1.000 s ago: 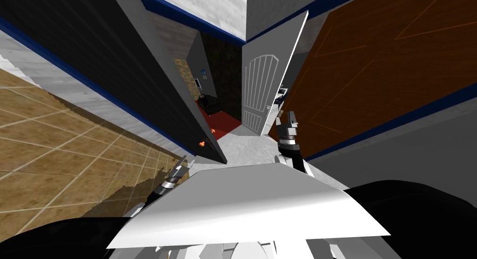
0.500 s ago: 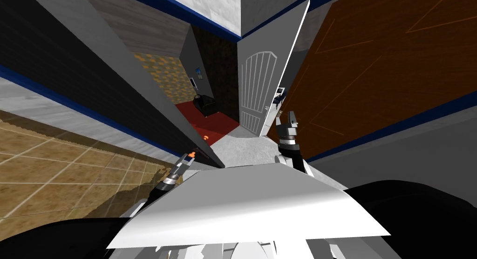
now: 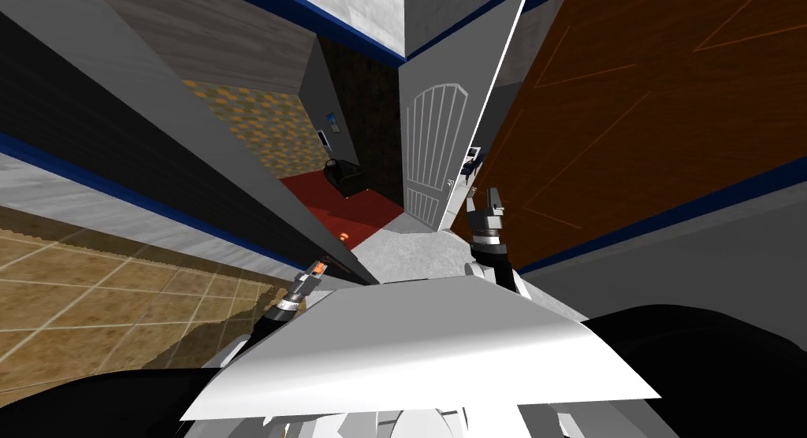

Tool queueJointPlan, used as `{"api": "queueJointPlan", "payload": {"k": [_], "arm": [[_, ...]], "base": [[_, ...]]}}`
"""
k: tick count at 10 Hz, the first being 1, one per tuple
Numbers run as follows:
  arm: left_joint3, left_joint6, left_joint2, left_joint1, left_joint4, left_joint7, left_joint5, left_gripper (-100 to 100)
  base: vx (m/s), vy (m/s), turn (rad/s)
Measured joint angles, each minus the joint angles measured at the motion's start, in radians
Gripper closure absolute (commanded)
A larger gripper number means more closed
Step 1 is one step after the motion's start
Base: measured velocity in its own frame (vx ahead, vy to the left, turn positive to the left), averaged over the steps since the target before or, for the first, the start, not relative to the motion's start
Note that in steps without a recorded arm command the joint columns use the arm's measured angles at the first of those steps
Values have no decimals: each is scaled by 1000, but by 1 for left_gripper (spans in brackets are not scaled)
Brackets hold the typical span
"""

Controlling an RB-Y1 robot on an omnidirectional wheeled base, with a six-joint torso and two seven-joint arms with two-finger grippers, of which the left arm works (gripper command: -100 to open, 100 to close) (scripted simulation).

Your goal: Pull the door open

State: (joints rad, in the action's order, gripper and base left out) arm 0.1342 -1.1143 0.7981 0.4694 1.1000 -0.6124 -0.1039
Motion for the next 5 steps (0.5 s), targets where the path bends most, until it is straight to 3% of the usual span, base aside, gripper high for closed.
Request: {"api": "queueJointPlan", "payload": {"k": [3, 5], "arm": [[1, 1, 0, 2, -1, 0, 0, 100], [1, -34, 0, 0, -33, -2, 6, 100]], "base": [[3, -2, -12], [25, -7, -38]]}}
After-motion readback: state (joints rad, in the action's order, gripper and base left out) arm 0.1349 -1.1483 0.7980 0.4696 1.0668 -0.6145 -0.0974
